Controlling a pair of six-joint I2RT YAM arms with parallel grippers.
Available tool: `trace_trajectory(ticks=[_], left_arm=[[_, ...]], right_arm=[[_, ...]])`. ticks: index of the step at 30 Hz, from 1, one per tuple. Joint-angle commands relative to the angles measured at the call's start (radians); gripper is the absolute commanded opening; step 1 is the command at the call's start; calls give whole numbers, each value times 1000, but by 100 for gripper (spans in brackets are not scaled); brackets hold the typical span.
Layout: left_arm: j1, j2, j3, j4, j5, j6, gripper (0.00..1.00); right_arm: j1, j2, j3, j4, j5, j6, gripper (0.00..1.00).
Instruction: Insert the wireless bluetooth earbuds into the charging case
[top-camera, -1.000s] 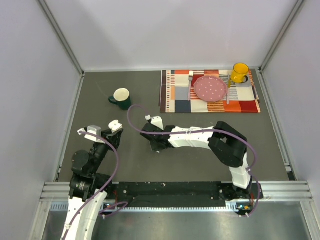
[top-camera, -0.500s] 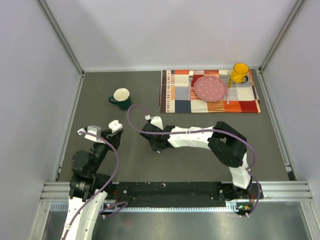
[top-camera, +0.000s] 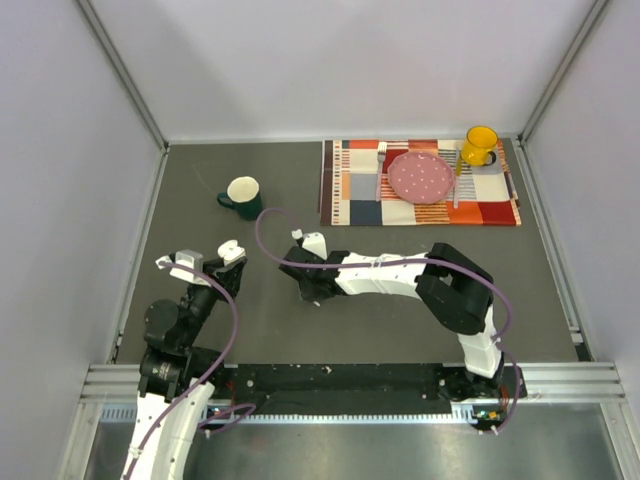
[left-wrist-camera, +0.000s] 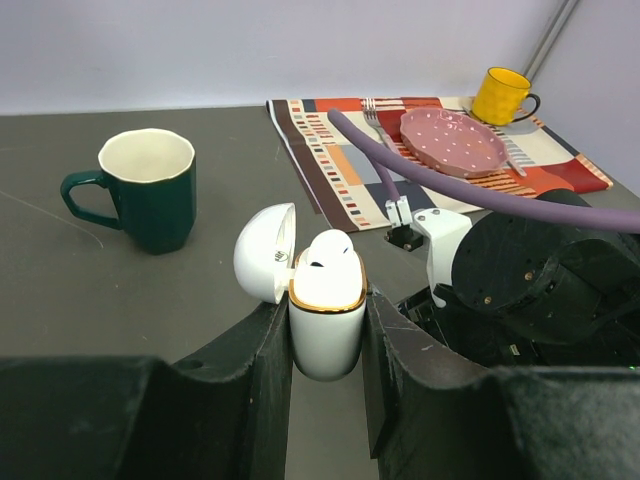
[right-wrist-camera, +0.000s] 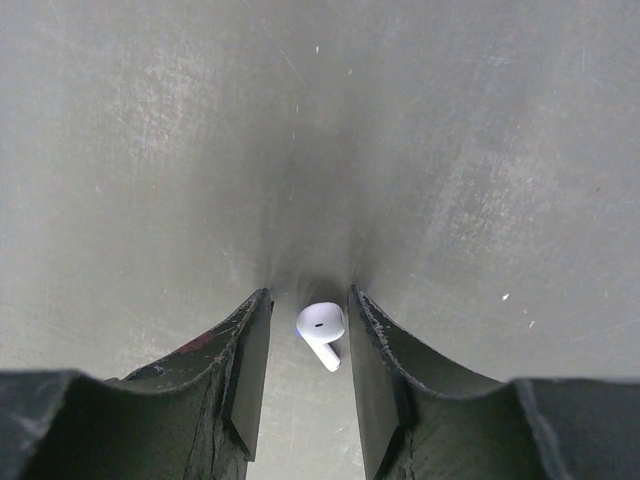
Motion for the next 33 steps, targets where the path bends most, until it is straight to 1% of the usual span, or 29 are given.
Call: trace_trajectory(ticks=[1,8,16,27,31,33], left_arm=[[6,7,20,46,-9,-11,0],[6,7,14,52,-5,-16,0],[6,9,17,46,-6,-14,0],[6,11,14,50,-5,-16,0],[5,11,14,53,-5,-17,0],[6,9,14,53,-5,-19,0]], right_arm=[[11,14,15,-47,16,1,36],[30,5,22,-58,35,-3,37],[30,32,39,-71,30,0,36],[31,33,44,-74,19,1,29],[30,23,44,-74,15,4,22],[30,16,45,-74,13,6,20]])
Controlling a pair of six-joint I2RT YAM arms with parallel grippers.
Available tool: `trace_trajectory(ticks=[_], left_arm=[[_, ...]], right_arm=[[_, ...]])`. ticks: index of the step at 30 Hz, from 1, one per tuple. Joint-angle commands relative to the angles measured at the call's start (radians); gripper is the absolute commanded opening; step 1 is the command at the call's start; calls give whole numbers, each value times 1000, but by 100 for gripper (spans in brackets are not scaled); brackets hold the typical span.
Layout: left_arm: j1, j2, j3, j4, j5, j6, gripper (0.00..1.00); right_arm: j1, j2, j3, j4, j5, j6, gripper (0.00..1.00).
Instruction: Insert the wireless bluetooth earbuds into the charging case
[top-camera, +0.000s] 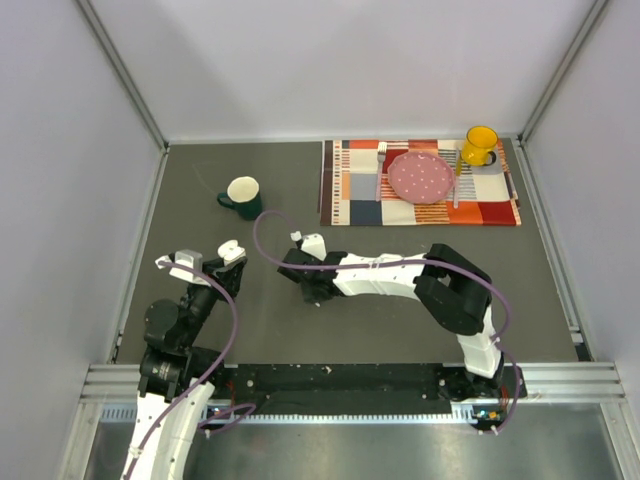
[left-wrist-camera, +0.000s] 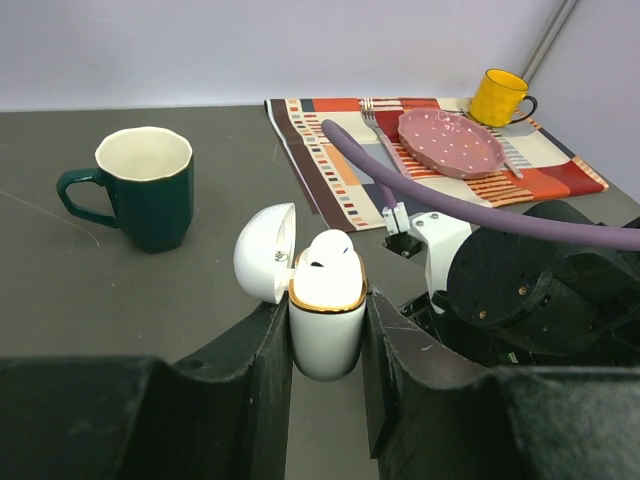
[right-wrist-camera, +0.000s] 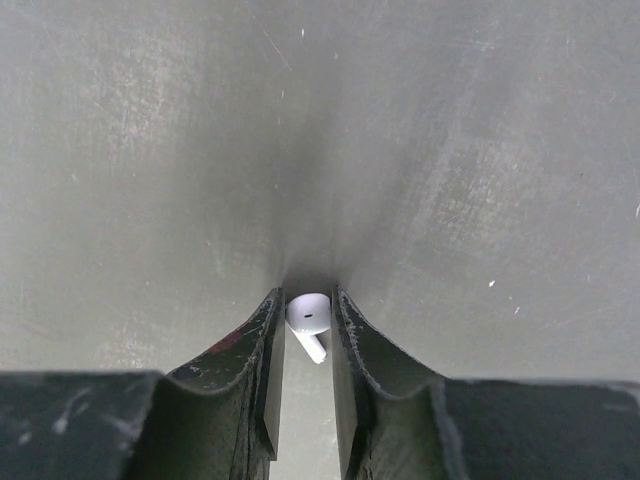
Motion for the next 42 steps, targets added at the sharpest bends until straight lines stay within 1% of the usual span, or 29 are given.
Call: trace_trajectory(ticks=[1,2,4,6,8,9,12,16,17,18,20,21,23,24,27,28,29,30,31,32,33,34,35,36,37,38,39,41,42], left_arm=[[6,12,14,53,-5,-7,0],[6,14,14,51,-5,-7,0],[6,14,15,53,-3,-8,0],[6,17,17,56,-3,-10,0],[6,20,20,65,3,-11,0],[6,25,21,67,7,-14,0],[6,42,29,79,23,-19,0],[6,77,41,113,52,-37,0],[6,84,41,125,63,-44,0],[6,92,41,137,75,-60,0],[6,118,43,183,98,-79,0],[6,127,43,194,106,-96,0],[6,158,46,261,147,-110,0],[6,169,44,280,162,-126,0],[5,216,46,373,247,-152,0],[5,242,43,405,271,-160,0],[5,256,40,471,338,-166,0],[5,270,37,514,372,-175,0],[5,296,31,554,412,-179,0],[5,311,26,595,478,-180,0],[5,327,21,701,506,-206,0],[3,359,5,755,526,-224,0],[3,373,-2,818,559,-261,0],[0,388,-9,914,570,-277,0],[-8,414,-15,956,580,-287,0],[-11,425,-16,984,586,-300,0],[-17,436,-16,1025,584,-301,0],[-41,460,-9,1053,592,-298,0],[-51,466,-5,1064,595,-292,0]], right_arm=[[17,4,27,-25,-11,11,18],[18,3,27,-25,-11,13,17],[17,-13,27,-22,-8,19,12],[17,-31,22,-22,-1,22,10],[17,-69,17,-8,11,22,7],[17,-83,11,-2,18,24,3],[17,-176,-28,53,43,25,0],[17,-312,-110,113,103,28,0],[17,-374,-125,125,132,27,0],[17,-404,-160,151,147,30,0],[17,-469,-193,180,189,28,0],[17,-531,-228,213,201,31,0],[18,-591,-266,254,219,24,0],[17,-661,-312,286,227,18,0],[18,-765,-409,427,249,-10,0],[17,-833,-430,493,256,-15,0],[17,-867,-450,525,272,-21,0],[18,-896,-491,567,273,-42,0],[18,-960,-513,661,279,-58,0],[17,-985,-533,700,285,-67,0],[17,-1014,-570,745,290,-79,0],[17,-1036,-587,785,289,-87,0],[18,-1074,-604,859,292,-93,0],[17,-1086,-630,894,292,-98,0],[17,-1099,-644,930,289,-105,0],[17,-1114,-657,1020,270,-114,0],[17,-1119,-685,1061,256,-137,0],[17,-1119,-705,1134,227,-144,0],[17,-1117,-720,1197,218,-150,0]])
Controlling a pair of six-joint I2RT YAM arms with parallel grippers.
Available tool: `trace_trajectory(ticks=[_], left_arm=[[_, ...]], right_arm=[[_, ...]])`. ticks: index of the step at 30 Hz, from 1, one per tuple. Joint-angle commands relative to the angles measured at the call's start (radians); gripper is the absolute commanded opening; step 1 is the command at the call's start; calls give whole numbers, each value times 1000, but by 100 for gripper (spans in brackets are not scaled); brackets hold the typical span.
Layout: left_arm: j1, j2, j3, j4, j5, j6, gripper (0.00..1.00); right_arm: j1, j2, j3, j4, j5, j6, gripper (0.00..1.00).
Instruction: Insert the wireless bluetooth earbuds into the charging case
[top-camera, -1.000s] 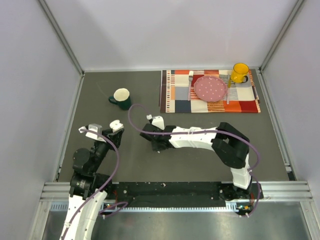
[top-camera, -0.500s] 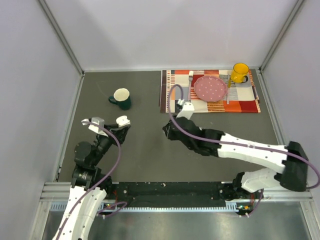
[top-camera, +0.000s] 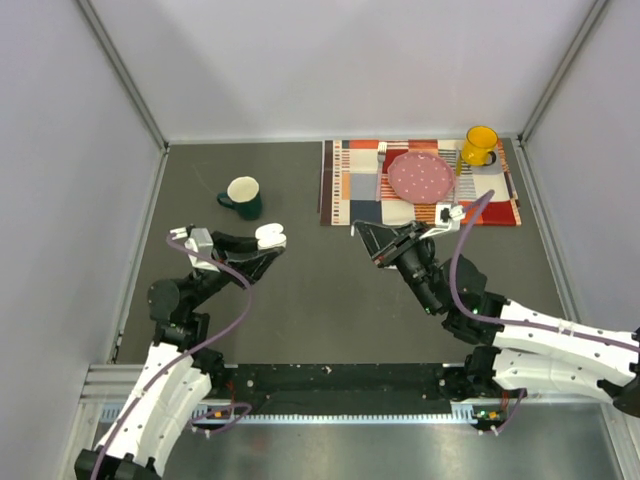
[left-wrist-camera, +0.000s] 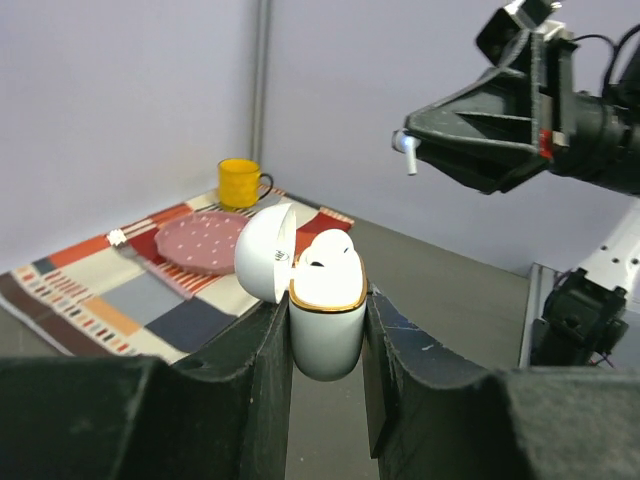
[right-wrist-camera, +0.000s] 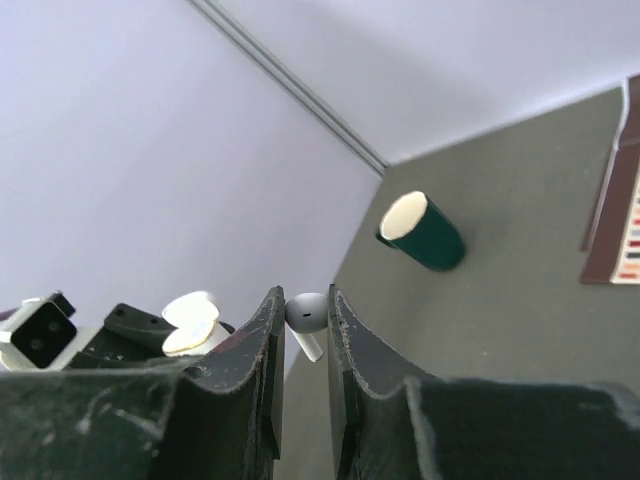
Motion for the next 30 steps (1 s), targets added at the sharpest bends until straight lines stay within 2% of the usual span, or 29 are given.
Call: trace_trajectory(ticks=[1,8,13,20,30], left_arm=[[-53,43,17,236,67,-25,0],[-199,80,45,194,4,100,0],[-323,123,60,176,-82,168,0],[-411,183,79,188,-203,238,0],[-507,221,79,211,-354,315,0]], right_arm=[[12,-3,-54,321,-55,-59,0],[12,28,-74,513,-169,-159,0],[32,58,-52,565,-207,-254,0],[93,118,-21,631,-264,-328,0],[134,204,-23,709,-241,-314,0]])
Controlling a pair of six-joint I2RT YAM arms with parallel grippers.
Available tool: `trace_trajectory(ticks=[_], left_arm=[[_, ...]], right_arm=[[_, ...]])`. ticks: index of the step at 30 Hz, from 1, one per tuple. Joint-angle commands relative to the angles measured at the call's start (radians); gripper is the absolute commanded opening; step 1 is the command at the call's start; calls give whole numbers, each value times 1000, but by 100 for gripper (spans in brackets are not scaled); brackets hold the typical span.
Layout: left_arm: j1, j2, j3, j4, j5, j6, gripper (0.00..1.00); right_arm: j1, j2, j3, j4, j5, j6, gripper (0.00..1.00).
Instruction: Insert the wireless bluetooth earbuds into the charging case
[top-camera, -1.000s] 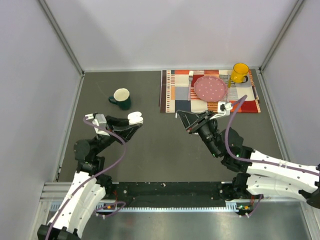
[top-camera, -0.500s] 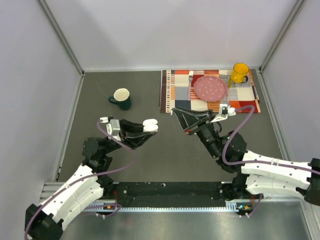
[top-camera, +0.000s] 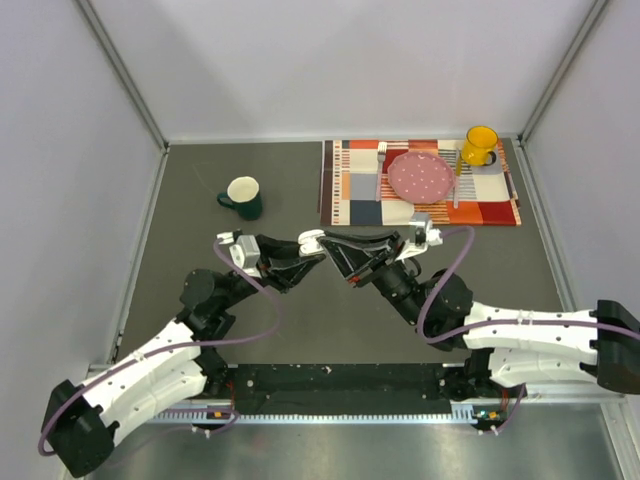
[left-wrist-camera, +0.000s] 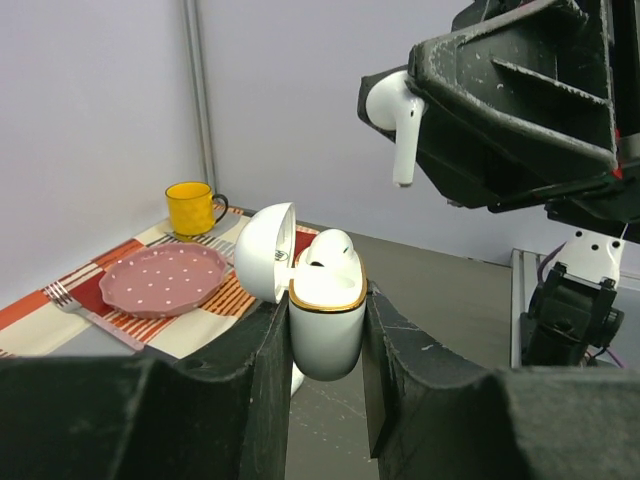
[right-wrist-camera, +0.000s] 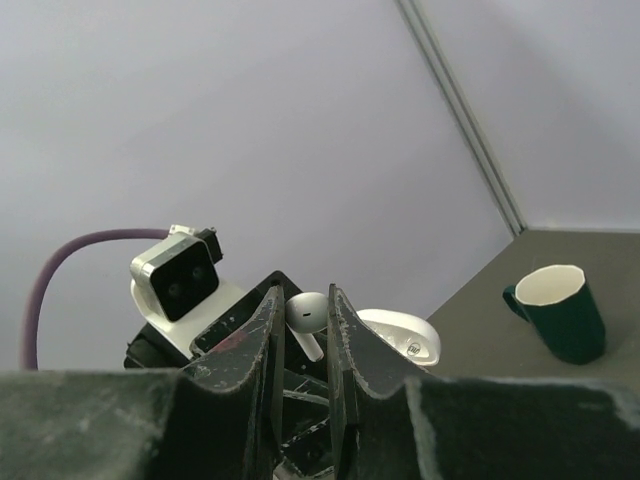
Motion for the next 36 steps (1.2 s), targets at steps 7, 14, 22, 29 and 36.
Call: trace_trajectory(ticks=[7,14,22,29,36], left_arm=[[-77,-2,39,61,-122,99,0],[-112,-5,42,47,-145,141,0],[-126,-5,44,51,-160,155,0],[-138,-7,42,50,-177,162,0],[-149,-1,47,53,-182,165,0]], right_arm=[[22,49,45,99,41,13,0],[22,54,46,63,85,48,0],[22,52,50,8,96,82,0],[23,57,53,-26,81,118,0],[25,75,51,-12,84,123,0]])
